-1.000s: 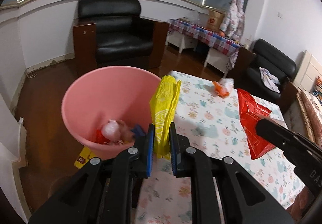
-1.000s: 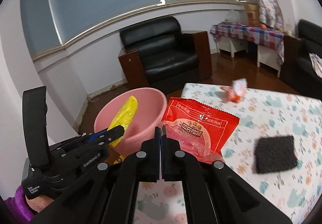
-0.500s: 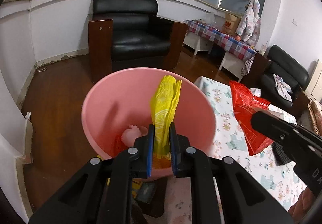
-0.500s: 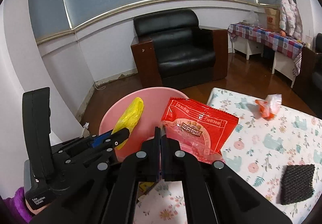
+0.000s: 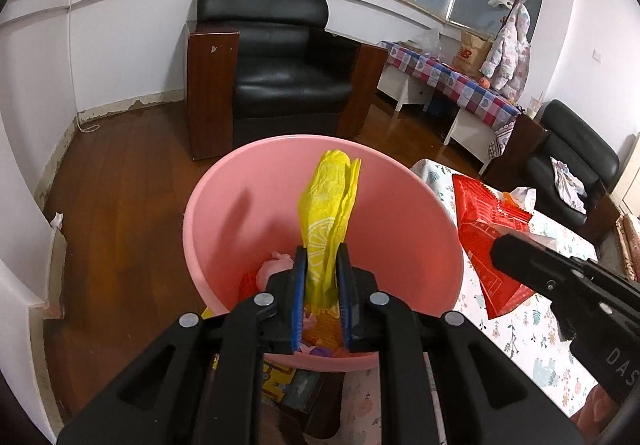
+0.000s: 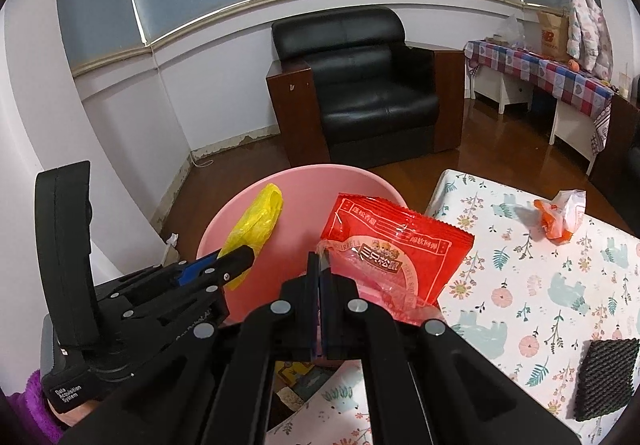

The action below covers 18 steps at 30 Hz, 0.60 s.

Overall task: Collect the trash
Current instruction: 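Carry both bags over the pink bucket and open both tools to drop them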

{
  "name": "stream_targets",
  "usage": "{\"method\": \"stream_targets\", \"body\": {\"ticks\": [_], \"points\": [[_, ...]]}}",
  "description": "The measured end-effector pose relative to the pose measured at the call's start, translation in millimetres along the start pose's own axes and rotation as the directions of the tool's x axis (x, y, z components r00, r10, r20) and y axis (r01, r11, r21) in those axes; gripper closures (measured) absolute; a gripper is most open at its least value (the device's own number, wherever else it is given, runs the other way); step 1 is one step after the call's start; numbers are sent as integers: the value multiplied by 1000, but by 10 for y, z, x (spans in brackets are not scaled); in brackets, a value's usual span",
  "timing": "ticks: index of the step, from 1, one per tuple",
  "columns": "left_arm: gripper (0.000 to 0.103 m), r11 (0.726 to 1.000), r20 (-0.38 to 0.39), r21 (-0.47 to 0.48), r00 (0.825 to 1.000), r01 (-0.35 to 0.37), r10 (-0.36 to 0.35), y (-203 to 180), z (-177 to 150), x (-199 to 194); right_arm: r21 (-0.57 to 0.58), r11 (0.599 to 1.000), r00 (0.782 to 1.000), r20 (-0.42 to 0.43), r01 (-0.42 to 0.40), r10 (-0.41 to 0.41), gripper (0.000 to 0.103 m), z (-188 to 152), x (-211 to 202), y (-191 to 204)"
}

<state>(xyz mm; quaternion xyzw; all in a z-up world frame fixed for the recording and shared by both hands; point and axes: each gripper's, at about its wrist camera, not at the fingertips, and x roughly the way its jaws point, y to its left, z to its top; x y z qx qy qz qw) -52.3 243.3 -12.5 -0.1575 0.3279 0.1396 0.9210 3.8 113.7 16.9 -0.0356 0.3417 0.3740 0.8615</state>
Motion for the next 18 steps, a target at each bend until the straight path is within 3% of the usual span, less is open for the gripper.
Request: {"method": "stream_targets", "body": {"ticks": [18], "points": [[89,999,-15,-27,999,44,-44,210,-38,7,-9,999,999,-29,-45,45,102,1,273,34]]}}
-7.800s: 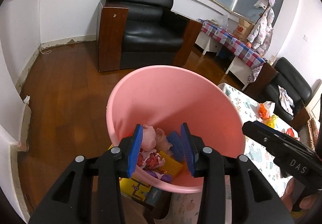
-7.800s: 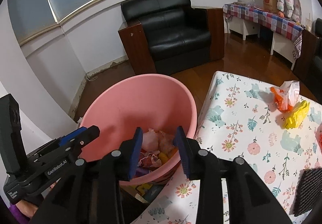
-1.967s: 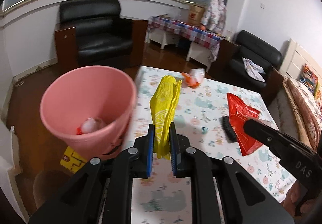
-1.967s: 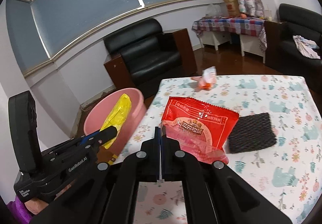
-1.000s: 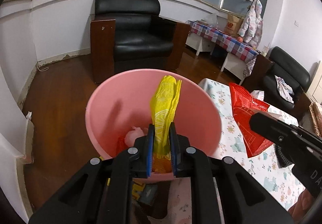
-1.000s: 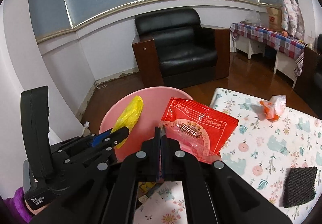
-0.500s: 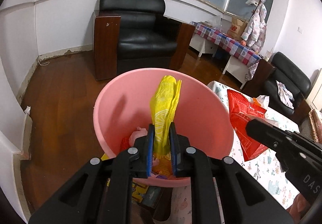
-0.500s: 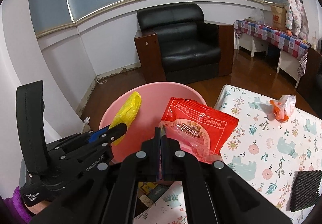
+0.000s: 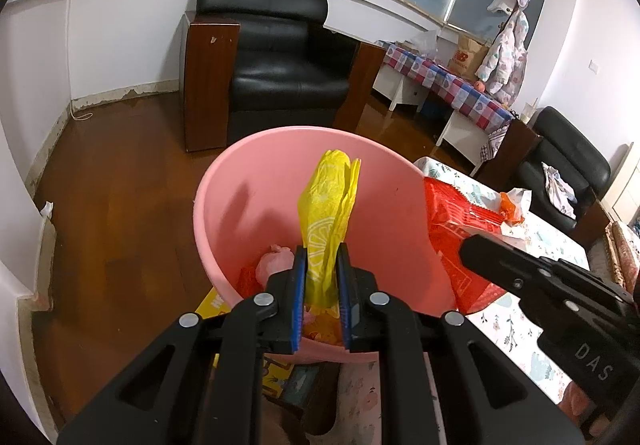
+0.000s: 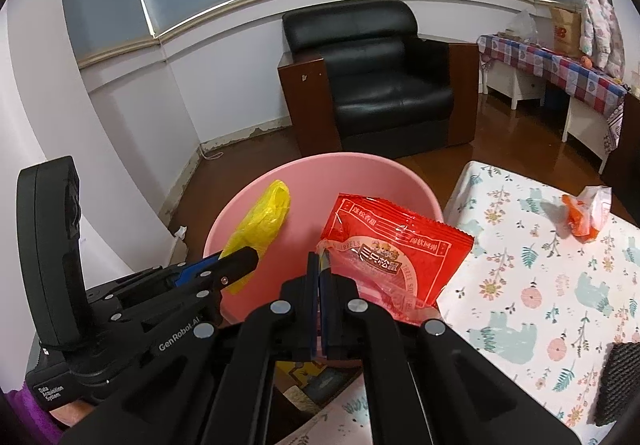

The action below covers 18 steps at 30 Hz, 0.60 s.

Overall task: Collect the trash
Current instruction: 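Carry both bags over the pink bucket and open both tools to drop them, then move both tools back over the table toward the black foam net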

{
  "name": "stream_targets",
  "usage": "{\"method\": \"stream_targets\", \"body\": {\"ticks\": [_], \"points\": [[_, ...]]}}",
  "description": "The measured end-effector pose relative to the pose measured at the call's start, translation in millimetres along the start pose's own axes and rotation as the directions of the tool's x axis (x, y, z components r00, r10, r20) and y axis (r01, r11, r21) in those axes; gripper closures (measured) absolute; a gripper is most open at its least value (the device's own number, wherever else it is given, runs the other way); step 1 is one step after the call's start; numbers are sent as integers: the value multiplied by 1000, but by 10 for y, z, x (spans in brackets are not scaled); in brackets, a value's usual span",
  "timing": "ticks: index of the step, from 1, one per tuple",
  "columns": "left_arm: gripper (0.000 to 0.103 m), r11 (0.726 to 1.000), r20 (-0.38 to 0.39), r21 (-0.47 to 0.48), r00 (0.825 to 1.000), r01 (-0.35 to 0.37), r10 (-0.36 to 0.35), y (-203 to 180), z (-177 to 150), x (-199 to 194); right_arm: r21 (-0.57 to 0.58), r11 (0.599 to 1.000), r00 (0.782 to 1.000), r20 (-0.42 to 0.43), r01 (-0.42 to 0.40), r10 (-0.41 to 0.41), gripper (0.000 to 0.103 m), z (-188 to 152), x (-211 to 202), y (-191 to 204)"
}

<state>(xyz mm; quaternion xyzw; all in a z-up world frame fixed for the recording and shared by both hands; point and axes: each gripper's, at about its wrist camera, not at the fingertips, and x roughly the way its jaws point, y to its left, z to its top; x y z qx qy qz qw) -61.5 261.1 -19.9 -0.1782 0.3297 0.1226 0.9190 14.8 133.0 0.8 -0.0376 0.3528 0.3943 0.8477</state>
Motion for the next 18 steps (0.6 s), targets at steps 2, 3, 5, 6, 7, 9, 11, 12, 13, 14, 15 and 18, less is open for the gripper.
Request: {"method": "stream_targets", "body": {"ticks": [2,3,5,6,7,9,11,12,13,14,15,18], "points": [[89,1000,-2,4,1000,1,-1,-5,7,10,2,1000,1000,-3,-15,15,102,-20,30,-2],[89,1000,-3,6,1000,4,-4,-8,5,13,4,1000,1000,-3,-22,22,102,-25,30,-10],[89,1000,-1,13,1000,4,-4,-19,10,28,7,999,999,-7,-35,35,102,-37,55,-11],[89,1000,-1,15,1000,4,-4,-31,16,35,8,999,999,-10,-38,38,102,-41,67,-12],[89,1000,-1,16,1000,3,-3,-35,18,39,7,999,999,-13,-40,40,102,-47,83,-18],[89,1000,-3,19,1000,2,-2,-41,15,41,7,999,999,-17,-41,41,102,-58,98,-17],[84,1000,-4,25,1000,-8,8,-60,11,51,15,999,999,-25,-47,47,99,-60,112,-36],[78,1000,-3,23,1000,-13,13,-59,6,56,19,999,998,-29,-49,50,97,-63,120,-45],[71,1000,-4,17,1000,-14,14,-51,5,56,22,999,998,-31,-50,50,94,-68,119,-52],[69,1000,-4,10,1000,-10,10,-46,8,54,24,998,998,-33,-50,51,91,-76,120,-59],[66,1000,-3,3,1000,-3,3,-43,14,49,26,998,998,-35,-50,51,89,-83,120,-62],[64,1000,-2,-4,1000,-3,3,-37,25,39,29,999,999,-36,-40,41,74,-101,99,-76]]}}
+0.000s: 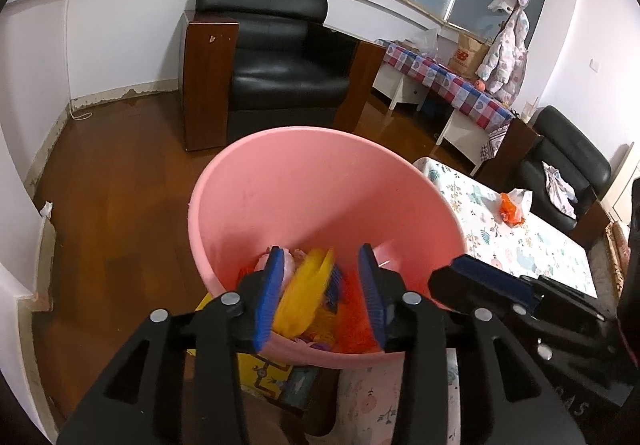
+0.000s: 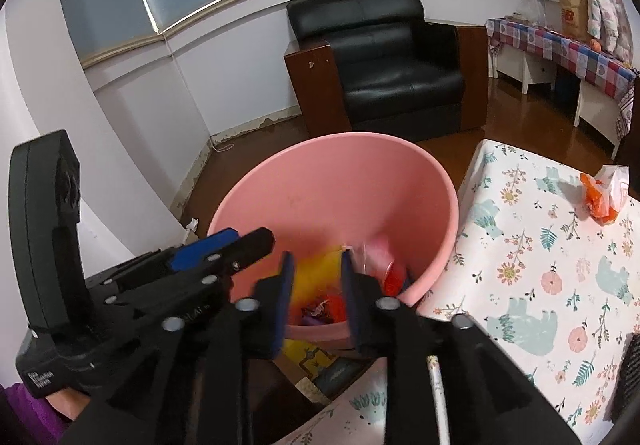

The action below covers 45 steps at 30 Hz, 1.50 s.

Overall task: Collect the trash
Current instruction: 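Move both tools back over the table toward the black foam net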

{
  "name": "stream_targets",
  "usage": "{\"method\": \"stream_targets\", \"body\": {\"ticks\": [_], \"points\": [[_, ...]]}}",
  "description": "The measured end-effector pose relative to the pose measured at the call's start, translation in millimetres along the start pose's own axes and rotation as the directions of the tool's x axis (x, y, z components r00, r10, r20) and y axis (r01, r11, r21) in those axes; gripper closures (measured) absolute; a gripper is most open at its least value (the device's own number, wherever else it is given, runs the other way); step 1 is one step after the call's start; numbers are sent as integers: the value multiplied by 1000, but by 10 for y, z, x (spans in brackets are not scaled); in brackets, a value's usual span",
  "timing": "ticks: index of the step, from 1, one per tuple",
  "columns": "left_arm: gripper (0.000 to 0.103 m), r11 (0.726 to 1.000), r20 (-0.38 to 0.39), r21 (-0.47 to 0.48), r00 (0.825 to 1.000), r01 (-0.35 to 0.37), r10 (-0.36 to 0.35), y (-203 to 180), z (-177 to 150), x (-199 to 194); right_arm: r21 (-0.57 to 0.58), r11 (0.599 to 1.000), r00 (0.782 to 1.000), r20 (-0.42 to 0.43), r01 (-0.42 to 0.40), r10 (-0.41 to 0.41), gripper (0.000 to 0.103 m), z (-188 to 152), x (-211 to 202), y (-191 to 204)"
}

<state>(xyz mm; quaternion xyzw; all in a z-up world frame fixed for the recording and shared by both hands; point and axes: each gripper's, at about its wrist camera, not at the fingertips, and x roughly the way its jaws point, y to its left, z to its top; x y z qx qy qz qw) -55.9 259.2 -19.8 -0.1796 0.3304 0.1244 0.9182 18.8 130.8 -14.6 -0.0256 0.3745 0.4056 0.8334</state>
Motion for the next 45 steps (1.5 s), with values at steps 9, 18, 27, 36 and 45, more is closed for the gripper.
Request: {"method": "stream_targets", "body": {"ticks": [9,18,27,36,45], "points": [[64,1000,13,14,1000,0,0,-48,11,-93,19,1000,1000,16,17,-18,71,-74,-145,-60],[64,999,12,51,1000,18,-18,-211,-43,-184,23,995,995,31,97,-98,71,-278,-433,-169],[64,992,17,117,998,56,-58,-506,-128,-285,105,977,982,11,188,-190,71,-597,-809,-512],[64,980,15,176,996,90,-94,-807,-209,-360,251,917,948,-11,310,-317,71,-955,-1300,-1017],[64,966,6,229,992,122,-127,-1062,-297,-389,487,784,911,-67,387,-408,71,-1352,-1721,-1719]]}}
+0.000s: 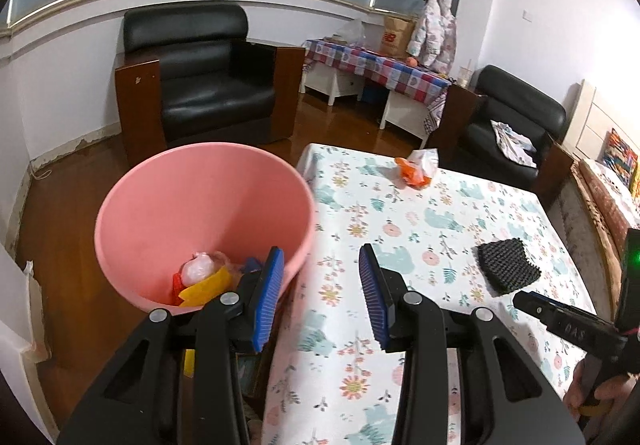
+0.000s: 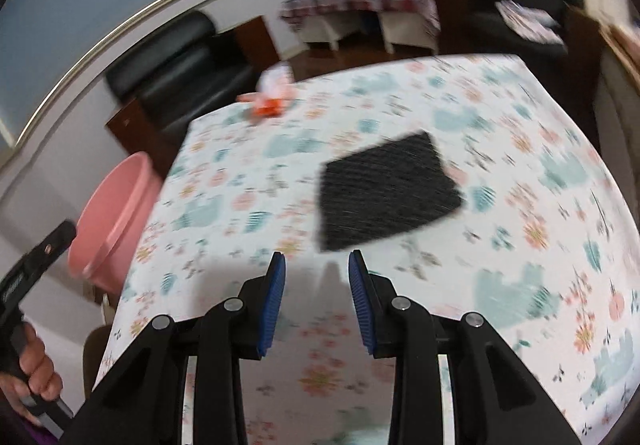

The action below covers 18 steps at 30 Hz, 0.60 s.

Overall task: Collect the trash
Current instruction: 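Move both tools back over the table toward the black foam net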

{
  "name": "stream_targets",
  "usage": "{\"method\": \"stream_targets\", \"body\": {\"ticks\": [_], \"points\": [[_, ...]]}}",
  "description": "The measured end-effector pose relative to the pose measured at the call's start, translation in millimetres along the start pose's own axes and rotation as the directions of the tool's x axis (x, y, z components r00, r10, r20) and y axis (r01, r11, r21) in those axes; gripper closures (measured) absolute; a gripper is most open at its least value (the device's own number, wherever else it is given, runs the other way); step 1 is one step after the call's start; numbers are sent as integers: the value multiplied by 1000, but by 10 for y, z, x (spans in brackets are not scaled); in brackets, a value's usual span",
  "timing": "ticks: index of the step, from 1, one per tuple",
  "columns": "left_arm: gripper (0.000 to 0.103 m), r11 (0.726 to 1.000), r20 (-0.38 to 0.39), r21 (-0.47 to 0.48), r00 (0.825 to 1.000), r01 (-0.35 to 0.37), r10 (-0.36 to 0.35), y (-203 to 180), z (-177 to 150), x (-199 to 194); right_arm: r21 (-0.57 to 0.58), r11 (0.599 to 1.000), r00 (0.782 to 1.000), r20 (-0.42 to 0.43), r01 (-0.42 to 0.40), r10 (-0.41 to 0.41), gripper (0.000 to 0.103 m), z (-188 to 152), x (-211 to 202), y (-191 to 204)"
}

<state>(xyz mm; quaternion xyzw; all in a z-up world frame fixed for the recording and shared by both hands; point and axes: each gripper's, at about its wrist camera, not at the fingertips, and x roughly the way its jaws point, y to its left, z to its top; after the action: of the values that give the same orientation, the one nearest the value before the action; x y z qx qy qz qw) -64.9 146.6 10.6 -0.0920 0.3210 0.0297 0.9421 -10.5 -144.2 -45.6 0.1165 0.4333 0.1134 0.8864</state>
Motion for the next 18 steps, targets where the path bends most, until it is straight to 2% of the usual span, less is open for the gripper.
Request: {"method": "stream_targets", "body": {"ticks": [4,5,7,14,18], "points": [[64,1000,-3,3,1000,20,-20,-104,-26,21,48,999,1000,-5,17,-17,70,24,4,-129],[64,1000,-2,0,1000,25,-25,-121,-31,25,53,998,1000,-2,17,-17,63,35,8,-151],[64,999,2,-7,999,41,-41,-179,-49,36,66,998,1000,1,16,-17,59,57,18,-183],[64,997,-18,-20,997,80,-80,-401,-68,182,78,997,999,40,15,-19,57,26,-123,-250],[64,996,-21,4,996,86,-86,-542,-71,230,97,995,999,39,18,-21,57,-11,-133,-349]]}}
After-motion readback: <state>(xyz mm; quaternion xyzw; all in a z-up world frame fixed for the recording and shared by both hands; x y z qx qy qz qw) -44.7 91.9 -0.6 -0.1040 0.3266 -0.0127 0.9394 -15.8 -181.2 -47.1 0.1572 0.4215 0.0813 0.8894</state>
